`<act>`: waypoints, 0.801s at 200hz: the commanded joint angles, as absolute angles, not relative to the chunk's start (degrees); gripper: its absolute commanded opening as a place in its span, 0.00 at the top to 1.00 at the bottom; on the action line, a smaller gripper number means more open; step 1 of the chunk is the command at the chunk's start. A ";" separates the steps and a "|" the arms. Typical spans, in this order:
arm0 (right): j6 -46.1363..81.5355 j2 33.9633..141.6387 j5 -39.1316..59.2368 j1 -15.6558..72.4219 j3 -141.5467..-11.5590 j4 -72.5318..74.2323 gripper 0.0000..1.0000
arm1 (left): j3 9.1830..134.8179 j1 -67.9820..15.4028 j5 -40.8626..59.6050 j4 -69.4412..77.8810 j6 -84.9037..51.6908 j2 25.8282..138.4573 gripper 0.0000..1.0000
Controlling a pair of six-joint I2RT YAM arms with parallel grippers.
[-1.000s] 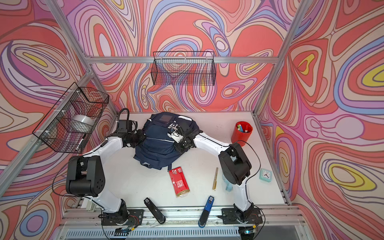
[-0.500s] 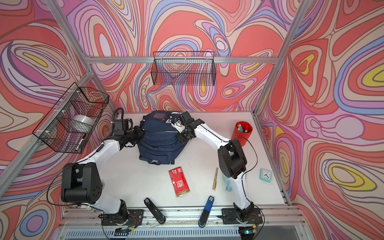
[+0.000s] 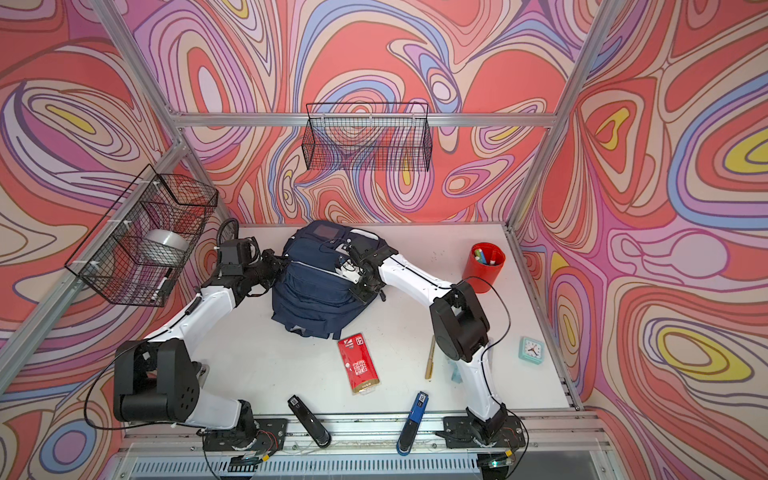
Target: Pack the student bag
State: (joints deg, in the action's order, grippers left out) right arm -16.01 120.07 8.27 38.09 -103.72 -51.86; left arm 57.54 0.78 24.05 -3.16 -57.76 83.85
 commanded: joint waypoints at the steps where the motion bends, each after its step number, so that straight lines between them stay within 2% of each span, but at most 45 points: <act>1: -17.67 118.00 11.33 41.82 -106.51 -53.06 1.00 | 58.94 0.83 25.80 5.41 -61.95 79.05 1.00; 22: -19.00 115.29 10.81 46.49 -104.13 -52.64 1.00 | 57.87 0.88 25.97 8.11 -64.41 78.70 1.00; 43: -17.96 114.77 9.16 45.08 -100.17 -46.32 1.00 | 57.40 0.88 26.71 9.86 -64.75 79.80 1.00; 82: -15.24 118.80 13.40 39.74 -102.69 -42.99 1.00 | 55.11 0.92 20.72 0.86 -56.04 76.61 1.00; 101: -14.94 119.81 17.10 40.21 -105.78 -44.88 1.00 | 52.19 0.87 21.12 1.07 -56.55 74.67 1.00; 126: -14.85 118.85 16.45 45.35 -106.57 -45.72 1.00 | 47.55 0.75 23.38 6.94 -62.22 73.79 1.00; 144: -10.67 117.96 20.68 45.94 -106.88 -43.67 1.00 | 47.70 0.66 23.69 6.26 -62.72 74.07 1.00; 160: -7.50 117.75 20.14 45.14 -107.56 -41.14 1.00 | 47.45 0.62 23.99 7.11 -63.29 73.64 1.00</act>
